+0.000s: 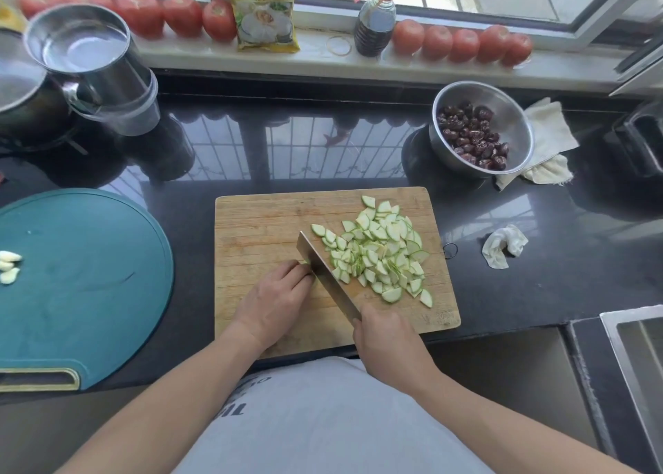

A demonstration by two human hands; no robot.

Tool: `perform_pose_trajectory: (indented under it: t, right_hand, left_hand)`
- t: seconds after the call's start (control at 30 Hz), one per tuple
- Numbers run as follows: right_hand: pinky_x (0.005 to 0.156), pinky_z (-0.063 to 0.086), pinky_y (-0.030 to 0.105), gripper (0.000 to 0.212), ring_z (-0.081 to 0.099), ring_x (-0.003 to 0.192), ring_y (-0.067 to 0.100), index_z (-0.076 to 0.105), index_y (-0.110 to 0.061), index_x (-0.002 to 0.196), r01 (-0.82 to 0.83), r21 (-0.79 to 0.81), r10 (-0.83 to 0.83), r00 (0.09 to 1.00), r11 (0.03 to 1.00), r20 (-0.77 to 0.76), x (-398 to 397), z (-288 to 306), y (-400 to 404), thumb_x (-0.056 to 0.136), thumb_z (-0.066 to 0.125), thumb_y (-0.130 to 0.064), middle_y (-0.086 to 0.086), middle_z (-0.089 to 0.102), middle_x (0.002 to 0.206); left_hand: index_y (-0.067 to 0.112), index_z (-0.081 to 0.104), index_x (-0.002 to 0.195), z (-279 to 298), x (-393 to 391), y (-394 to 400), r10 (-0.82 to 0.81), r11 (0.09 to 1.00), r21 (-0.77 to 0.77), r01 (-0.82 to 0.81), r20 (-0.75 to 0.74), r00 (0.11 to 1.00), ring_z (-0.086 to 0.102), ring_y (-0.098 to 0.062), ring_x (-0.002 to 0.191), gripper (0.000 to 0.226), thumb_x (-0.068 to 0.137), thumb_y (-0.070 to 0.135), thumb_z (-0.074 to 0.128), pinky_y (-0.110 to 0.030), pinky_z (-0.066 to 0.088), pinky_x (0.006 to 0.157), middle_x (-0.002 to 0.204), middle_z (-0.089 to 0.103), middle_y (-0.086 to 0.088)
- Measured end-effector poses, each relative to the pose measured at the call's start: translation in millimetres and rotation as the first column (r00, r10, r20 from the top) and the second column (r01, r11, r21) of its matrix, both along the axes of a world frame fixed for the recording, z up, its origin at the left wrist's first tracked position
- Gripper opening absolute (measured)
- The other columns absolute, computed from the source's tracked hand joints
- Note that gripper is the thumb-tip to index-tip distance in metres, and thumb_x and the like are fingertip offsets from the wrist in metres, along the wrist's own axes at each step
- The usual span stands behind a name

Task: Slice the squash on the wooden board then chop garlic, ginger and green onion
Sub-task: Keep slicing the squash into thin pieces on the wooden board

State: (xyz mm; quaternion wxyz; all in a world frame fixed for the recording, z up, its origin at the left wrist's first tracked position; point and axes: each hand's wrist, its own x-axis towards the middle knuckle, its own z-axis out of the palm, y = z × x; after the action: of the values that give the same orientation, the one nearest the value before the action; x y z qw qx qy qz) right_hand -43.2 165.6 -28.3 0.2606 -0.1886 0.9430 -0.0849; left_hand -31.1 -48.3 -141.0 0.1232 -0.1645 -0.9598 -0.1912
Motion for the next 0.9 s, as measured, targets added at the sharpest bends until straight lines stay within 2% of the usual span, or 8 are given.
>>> perform_pose_trajectory:
  t: [0.1, 0.17, 0.27, 0.37, 0.47, 0.57, 0.73, 0.9]
  right_hand:
    - [0.05, 0.036, 0.033, 0.014, 0.049, 0.057, 0.025, 0.039, -0.017, 0.085, -0.009, 0.049, 0.01, 1.0, 0.999, -0.008, -1, -7, -3, 0.098, 0.043, -0.018, 0.002, 0.049, 0.065]
    - [0.05, 0.035, 0.032, 0.014, 0.047, 0.057, 0.023, 0.039, -0.017, 0.085, -0.049, 0.088, 0.051, 0.999, 0.995, -0.012, -5, -14, -15, 0.094, 0.047, -0.011, 0.002, 0.05, 0.069]
    - [0.056, 0.048, 0.039, 0.009, 0.057, 0.066, 0.029, 0.047, -0.014, 0.089, 0.004, 0.053, -0.001, 0.998, 0.999, -0.059, -18, -22, -38, 0.098, 0.043, -0.013, 0.008, 0.06, 0.075]
    - [0.061, 0.053, 0.043, 0.017, 0.062, 0.069, 0.029, 0.052, -0.014, 0.092, 0.023, 0.004, -0.023, 0.993, 1.0, -0.117, -24, -22, -45, 0.101, 0.041, -0.023, 0.009, 0.063, 0.076]
    - [0.058, 0.05, 0.039, 0.013, 0.059, 0.066, 0.025, 0.049, -0.016, 0.088, 0.024, -0.028, -0.027, 0.995, 0.999, -0.094, -15, -18, -27, 0.099, 0.045, -0.022, 0.004, 0.057, 0.072]
    - [0.051, 0.046, 0.035, 0.009, 0.059, 0.062, 0.025, 0.046, -0.015, 0.089, -0.052, -0.005, 0.052, 0.997, 0.999, -0.062, -2, -17, -5, 0.098, 0.046, -0.017, 0.001, 0.05, 0.068]
    - [0.052, 0.045, 0.038, 0.016, 0.054, 0.061, 0.028, 0.04, -0.02, 0.086, 0.005, 0.038, -0.005, 1.0, 0.999, 0.008, 2, -14, 7, 0.1, 0.041, -0.028, 0.006, 0.057, 0.069]
    - [0.055, 0.047, 0.04, 0.015, 0.057, 0.064, 0.031, 0.039, -0.019, 0.087, -0.004, 0.053, 0.003, 1.0, 0.999, 0.027, 3, -10, 7, 0.099, 0.039, -0.028, 0.008, 0.059, 0.072]
  left_hand:
    - [0.002, 0.07, 0.11, 0, 0, 0, -0.006, 1.0, -0.009, 0.006, 0.005, 1.0, 0.06, -0.03, 0.108, 0.023, 0.088, -0.002, 0.07, -0.041, 0.057, 0.083, 0.115, 0.067, -0.012]
    - [0.003, 0.07, 0.11, 1, 0, 0, -0.003, 1.0, -0.023, 0.004, 0.009, 1.0, 0.06, -0.031, 0.107, 0.019, 0.091, 0.0, 0.066, -0.043, 0.056, 0.081, 0.116, 0.067, -0.012]
    - [0.004, 0.069, 0.105, 3, -2, 1, 0.003, 1.0, -0.005, -0.003, 0.003, 1.0, 0.06, -0.031, 0.103, 0.014, 0.095, 0.003, 0.059, -0.043, 0.056, 0.077, 0.114, 0.067, -0.012]
    - [0.004, 0.068, 0.104, 2, -1, 1, -0.005, 1.0, 0.022, 0.006, -0.03, 1.0, 0.059, -0.029, 0.099, 0.014, 0.094, 0.003, 0.058, -0.04, 0.055, 0.08, 0.112, 0.066, -0.013]
    - [0.002, 0.068, 0.106, -4, -1, 0, 0.012, 1.0, 0.016, -0.011, -0.048, 0.999, 0.06, -0.03, 0.102, 0.014, 0.093, 0.003, 0.061, -0.039, 0.055, 0.085, 0.111, 0.067, -0.014]
    - [0.001, 0.068, 0.106, -8, -1, 1, 0.005, 1.0, 0.01, -0.004, -0.049, 0.999, 0.06, -0.031, 0.105, 0.015, 0.092, 0.001, 0.065, -0.039, 0.055, 0.085, 0.111, 0.066, -0.014]
    - [0.002, 0.066, 0.108, -12, 0, -1, 0.001, 1.0, 0.02, 0.0, -0.026, 1.0, 0.059, -0.03, 0.106, 0.015, 0.093, 0.001, 0.065, -0.04, 0.056, 0.081, 0.112, 0.063, -0.014]
    - [0.003, 0.066, 0.108, -11, -1, -2, -0.004, 1.0, 0.015, 0.004, -0.01, 1.0, 0.058, -0.03, 0.108, 0.013, 0.095, 0.003, 0.063, -0.043, 0.056, 0.08, 0.113, 0.064, -0.014]
